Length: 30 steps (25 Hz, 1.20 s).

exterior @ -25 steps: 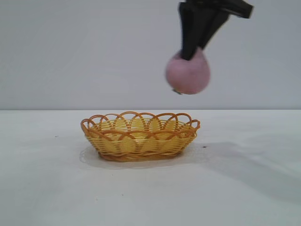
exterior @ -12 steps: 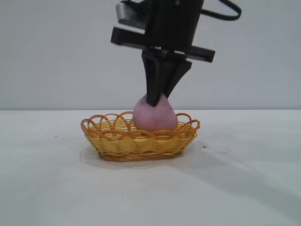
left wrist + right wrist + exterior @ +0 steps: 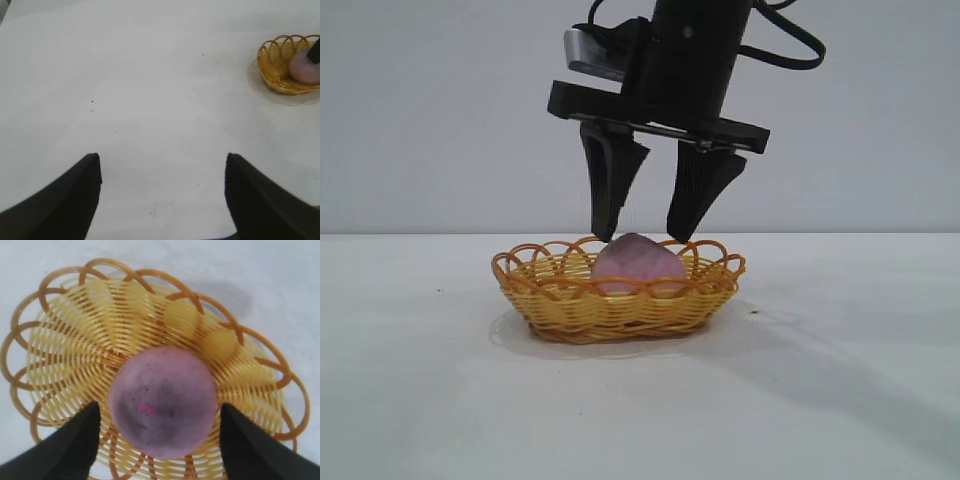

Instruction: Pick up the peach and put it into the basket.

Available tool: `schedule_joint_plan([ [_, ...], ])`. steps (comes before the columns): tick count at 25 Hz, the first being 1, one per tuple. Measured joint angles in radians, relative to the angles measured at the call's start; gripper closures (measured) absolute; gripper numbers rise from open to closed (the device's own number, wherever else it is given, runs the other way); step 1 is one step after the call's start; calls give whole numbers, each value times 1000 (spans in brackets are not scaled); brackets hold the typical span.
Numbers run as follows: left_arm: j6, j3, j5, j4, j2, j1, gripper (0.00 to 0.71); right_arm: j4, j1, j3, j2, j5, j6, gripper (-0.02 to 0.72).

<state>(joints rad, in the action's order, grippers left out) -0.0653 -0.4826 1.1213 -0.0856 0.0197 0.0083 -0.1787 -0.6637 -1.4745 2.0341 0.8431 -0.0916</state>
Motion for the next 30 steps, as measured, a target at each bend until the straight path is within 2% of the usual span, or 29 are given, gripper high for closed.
schedule_joint_plan([
  [2, 0, 0, 0, 0, 0, 0, 197, 18, 8, 0, -18, 0, 0, 269],
  [3, 0, 0, 0, 0, 0, 0, 197, 26, 21, 0, -29, 0, 0, 229],
  [5, 0, 0, 0, 0, 0, 0, 197, 34, 54, 0, -49, 5, 0, 244],
  [11, 0, 0, 0, 0, 0, 0, 197, 52, 224, -1, -70, 46, 2, 244],
  [19, 0, 0, 0, 0, 0, 0, 197, 110, 422, -1, -70, 56, 2, 244],
  [24, 0, 0, 0, 0, 0, 0, 197, 117, 510, -1, -72, 69, 2, 244],
  [30, 0, 0, 0, 0, 0, 0, 197, 102, 596, -1, -125, 126, 2, 244],
])
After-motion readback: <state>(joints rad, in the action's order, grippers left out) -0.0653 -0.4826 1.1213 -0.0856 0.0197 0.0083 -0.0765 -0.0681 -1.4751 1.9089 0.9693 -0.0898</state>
